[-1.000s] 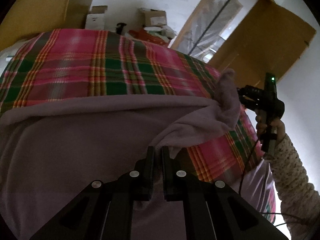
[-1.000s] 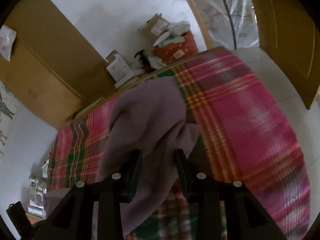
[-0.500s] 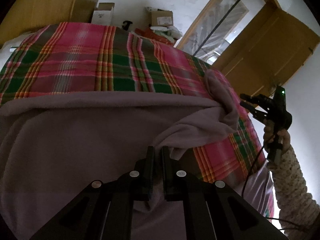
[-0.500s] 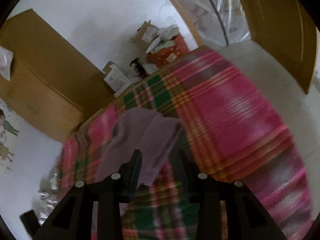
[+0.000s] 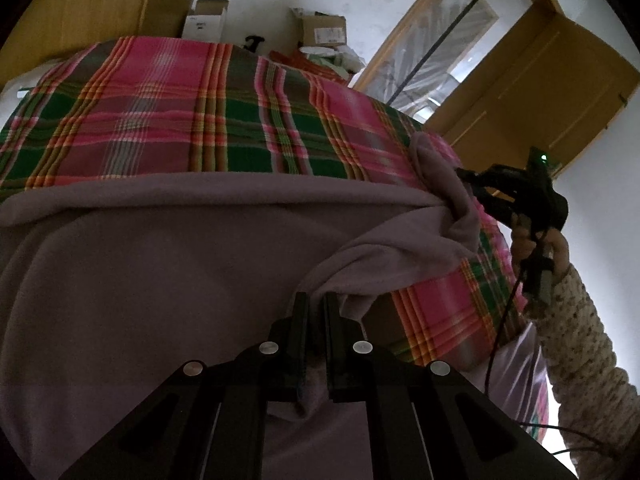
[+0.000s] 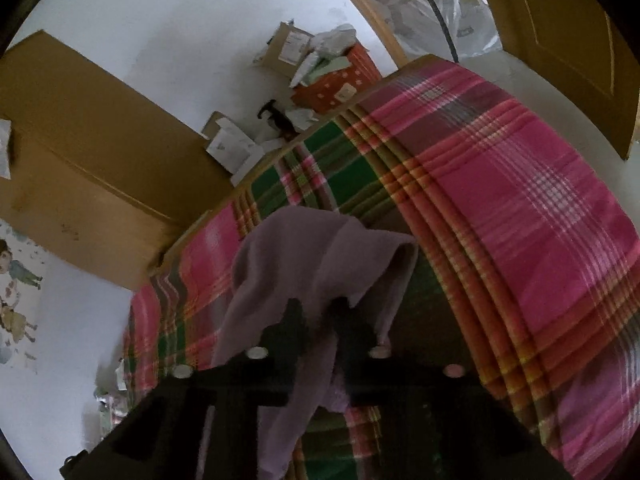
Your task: Fold clothes
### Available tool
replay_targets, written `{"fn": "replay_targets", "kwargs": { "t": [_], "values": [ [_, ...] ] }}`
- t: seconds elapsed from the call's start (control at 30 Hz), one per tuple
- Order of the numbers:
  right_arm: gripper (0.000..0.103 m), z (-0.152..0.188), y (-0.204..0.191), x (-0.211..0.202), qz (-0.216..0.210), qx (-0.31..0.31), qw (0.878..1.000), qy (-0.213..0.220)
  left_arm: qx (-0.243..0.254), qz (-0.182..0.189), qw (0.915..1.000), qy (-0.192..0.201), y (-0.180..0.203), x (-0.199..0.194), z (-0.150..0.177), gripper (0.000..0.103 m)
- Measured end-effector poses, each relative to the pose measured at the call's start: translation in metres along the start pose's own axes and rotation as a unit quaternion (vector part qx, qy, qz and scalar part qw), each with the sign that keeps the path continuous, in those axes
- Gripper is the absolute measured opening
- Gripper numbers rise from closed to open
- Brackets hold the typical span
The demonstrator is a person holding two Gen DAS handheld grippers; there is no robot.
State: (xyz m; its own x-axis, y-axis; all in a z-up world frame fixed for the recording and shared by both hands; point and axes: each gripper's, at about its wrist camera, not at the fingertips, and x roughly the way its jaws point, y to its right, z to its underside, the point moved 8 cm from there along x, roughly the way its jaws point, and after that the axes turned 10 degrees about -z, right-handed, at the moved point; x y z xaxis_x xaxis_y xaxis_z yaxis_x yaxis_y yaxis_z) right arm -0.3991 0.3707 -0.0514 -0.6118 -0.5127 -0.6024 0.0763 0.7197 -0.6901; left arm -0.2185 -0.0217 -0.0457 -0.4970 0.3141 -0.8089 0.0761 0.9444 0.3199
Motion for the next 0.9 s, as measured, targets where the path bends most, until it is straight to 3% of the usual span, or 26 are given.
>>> {"fn": "replay_targets", "kwargs": {
  "t": [0.13,0.33,0.47,0.57,0.7,0.83,0.9],
  "values": [
    [0.003,-0.003,-0.005,-0.015,0.021,-0.026,0.999,0.027,0.005,0.0,1.0,0.002,0.004,-0.003,0.0,0.007],
    [0.003,-0.021,-0.026,-0.095,0.064,-0.096,0.985,0.13,0.025,0.019,0.9993,0.02,0.021,-0.019,-0.001,0.007],
    [0.003,-0.023,-0.032,-0.145,0.08,-0.12,0.975,0.17,0.048,0.031,0.9982,0.016,0.037,-0.021,0.005,0.007],
    [0.003,-0.016,-0.029,-0.158,0.117,-0.151,0.966,0.174,0.066,0.037,0.9971,0.008,0.047,-0.019,0.011,0.007],
    [0.003,0.005,-0.009,-0.162,0.144,-0.143,0.966,0.159,0.094,0.038,0.9948,-0.007,0.058,-0.015,0.022,0.007],
    [0.003,0.024,0.022,-0.147,0.15,-0.126,0.973,0.121,0.094,0.035,0.9946,-0.023,0.056,-0.008,0.026,0.007],
    [0.003,0.031,0.038,-0.141,0.13,-0.1,0.981,0.102,0.094,0.034,0.9946,-0.03,0.054,-0.005,0.028,0.007]
  ]
}}
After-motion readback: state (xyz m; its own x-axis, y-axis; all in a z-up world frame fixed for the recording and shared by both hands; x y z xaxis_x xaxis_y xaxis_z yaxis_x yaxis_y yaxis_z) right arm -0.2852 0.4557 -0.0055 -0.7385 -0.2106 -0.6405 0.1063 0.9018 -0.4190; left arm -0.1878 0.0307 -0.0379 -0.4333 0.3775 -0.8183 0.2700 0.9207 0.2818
